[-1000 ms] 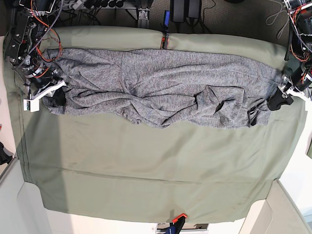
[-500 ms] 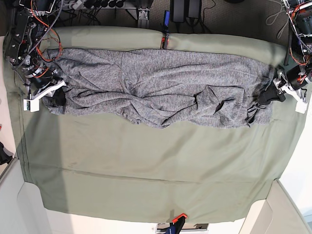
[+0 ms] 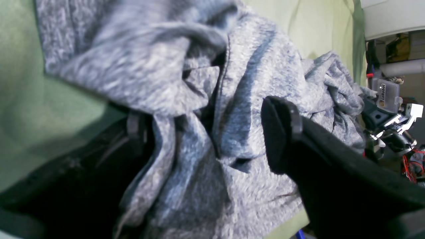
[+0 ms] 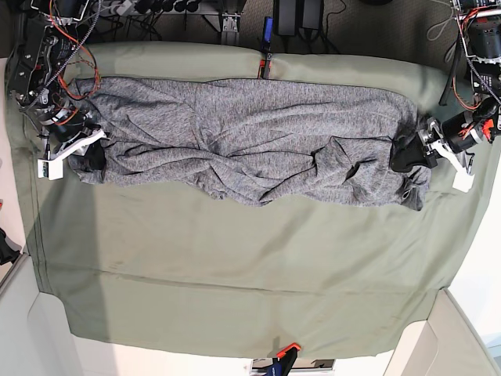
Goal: Fold the T-shirt properly
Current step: 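Hold the shirt ends with both grippers and straighten the folded strip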
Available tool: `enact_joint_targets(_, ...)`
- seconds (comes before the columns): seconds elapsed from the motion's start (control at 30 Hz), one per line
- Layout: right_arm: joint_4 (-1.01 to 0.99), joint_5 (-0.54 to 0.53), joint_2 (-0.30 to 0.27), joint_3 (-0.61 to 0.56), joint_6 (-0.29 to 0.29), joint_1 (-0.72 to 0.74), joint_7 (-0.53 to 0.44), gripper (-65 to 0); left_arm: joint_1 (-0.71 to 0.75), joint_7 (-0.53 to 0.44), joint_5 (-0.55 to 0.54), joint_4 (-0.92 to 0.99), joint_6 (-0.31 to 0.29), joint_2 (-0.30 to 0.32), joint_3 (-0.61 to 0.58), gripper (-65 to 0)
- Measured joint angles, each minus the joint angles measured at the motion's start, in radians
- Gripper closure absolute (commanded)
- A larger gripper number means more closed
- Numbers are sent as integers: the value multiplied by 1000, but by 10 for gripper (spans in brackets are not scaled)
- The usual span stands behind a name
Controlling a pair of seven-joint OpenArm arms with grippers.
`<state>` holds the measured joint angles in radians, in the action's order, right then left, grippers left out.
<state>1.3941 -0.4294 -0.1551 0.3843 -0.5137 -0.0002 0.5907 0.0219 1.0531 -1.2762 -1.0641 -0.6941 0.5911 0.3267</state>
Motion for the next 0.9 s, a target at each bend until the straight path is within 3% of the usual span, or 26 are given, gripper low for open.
enact_joint_targets(0.23, 0, 0, 0, 0, 0, 0, 0, 0, 0, -7, 51, -32, -1, -43, 2, -464)
enact_joint_targets(0.33, 0, 0, 0, 0, 0, 0, 0, 0, 0, -104, 161, -56, -14, -74, 1, -454)
enact_joint_targets(0.4, 0, 0, 0, 0, 0, 0, -1, 0, 0, -202, 254, -64, -20, -84, -2, -366)
enact_joint_targets(0.53, 0, 0, 0, 0, -3, 0, -1, 0, 0, -316, 410, -63, -11, -87, -3, 0)
enact_joint_targets(0.73, 0, 0, 0, 0, -3, 0, -3, 0, 1, -344, 431, -64, -14, -72, -5, 0)
enact_joint_targets(0.9, 0, 0, 0, 0, -3, 0, -3, 0, 14, -412, 534, -117, -10, -54, 53, 0)
